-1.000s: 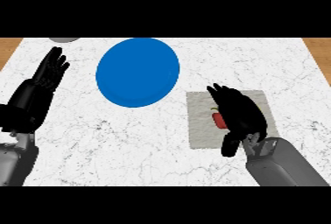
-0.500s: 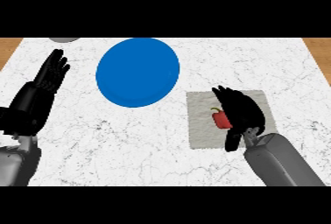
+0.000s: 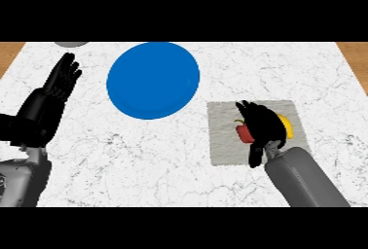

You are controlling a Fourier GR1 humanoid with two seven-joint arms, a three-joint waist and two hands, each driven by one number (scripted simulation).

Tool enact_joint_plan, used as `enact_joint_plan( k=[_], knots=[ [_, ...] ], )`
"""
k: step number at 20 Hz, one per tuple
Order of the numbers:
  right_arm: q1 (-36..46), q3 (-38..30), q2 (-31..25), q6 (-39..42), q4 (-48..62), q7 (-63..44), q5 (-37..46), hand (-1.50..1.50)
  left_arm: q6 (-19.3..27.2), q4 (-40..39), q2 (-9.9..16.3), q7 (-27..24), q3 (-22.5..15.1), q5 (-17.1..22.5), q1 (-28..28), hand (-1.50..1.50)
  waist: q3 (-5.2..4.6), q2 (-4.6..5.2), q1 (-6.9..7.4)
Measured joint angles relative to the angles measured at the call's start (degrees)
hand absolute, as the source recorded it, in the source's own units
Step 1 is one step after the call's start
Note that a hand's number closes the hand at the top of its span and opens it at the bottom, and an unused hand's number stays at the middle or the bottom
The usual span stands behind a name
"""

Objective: Pick the bell pepper from the placemat and place it in the plate

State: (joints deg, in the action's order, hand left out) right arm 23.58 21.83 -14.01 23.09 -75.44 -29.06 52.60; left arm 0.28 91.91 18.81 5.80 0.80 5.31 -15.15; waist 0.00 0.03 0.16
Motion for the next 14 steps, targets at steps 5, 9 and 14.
enact_joint_plan(
  k=[5, 9, 14],
  knots=[
    [1.48, -0.58, 0.84, -7.57, 3.71, 5.9, 3.03, 1.5, -1.21, -0.74, 0.07, -0.21, 1.3, 0.21, -0.37, 0.0, -0.12, -0.06, 0.14],
    [2.57, -0.54, 1.34, -14.53, 4.83, 8.15, 6.79, 1.5, -1.87, -0.55, 0.3, 0.57, 2.15, 0.63, -0.97, 0.0, -0.21, -0.17, 0.1],
    [-1.17, -3.35, 1.46, -18.88, 2.18, 0.44, 10.18, 1.5, -2.22, -0.56, 0.77, 0.74, 3.2, 0.69, -0.3, 0.0, -0.11, -0.38, -0.76]
  ],
)
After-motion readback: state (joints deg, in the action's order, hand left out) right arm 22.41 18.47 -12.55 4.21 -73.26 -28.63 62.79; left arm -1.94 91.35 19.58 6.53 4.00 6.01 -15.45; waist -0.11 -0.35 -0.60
